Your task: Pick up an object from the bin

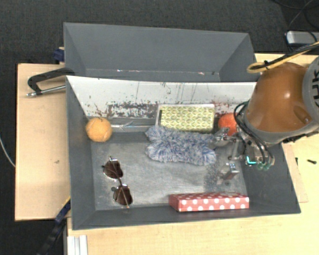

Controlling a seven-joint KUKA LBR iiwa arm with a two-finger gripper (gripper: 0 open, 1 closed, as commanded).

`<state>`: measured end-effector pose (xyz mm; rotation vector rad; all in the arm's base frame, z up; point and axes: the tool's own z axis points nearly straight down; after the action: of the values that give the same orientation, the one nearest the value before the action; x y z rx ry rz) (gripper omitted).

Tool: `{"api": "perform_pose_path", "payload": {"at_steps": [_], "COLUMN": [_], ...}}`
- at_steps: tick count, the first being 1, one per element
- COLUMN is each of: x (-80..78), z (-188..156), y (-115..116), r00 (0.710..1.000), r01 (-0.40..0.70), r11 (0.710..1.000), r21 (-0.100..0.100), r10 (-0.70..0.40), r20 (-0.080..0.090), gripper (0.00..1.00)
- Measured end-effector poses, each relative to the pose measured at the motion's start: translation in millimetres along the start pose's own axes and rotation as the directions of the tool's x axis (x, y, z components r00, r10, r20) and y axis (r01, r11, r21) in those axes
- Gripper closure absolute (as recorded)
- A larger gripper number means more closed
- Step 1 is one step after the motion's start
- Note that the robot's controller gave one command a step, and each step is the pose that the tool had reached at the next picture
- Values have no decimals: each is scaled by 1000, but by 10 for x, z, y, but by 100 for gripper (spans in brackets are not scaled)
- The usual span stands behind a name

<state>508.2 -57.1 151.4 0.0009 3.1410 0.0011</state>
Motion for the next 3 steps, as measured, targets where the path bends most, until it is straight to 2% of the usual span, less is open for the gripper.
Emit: {"api": "perform_pose_path", "payload": {"at_steps": [1,2,3], "x": [-6,-691,-691], "z": [-4,655,655], "y": [1,105,105], "r00": [1000,955,955], "r01": [1,296,296], "r11": [1000,955,955], "r21": [0,1,1], "r10": [-1,-296,-296], "r20": [2,8,8], "gripper": [0,100,100]}}
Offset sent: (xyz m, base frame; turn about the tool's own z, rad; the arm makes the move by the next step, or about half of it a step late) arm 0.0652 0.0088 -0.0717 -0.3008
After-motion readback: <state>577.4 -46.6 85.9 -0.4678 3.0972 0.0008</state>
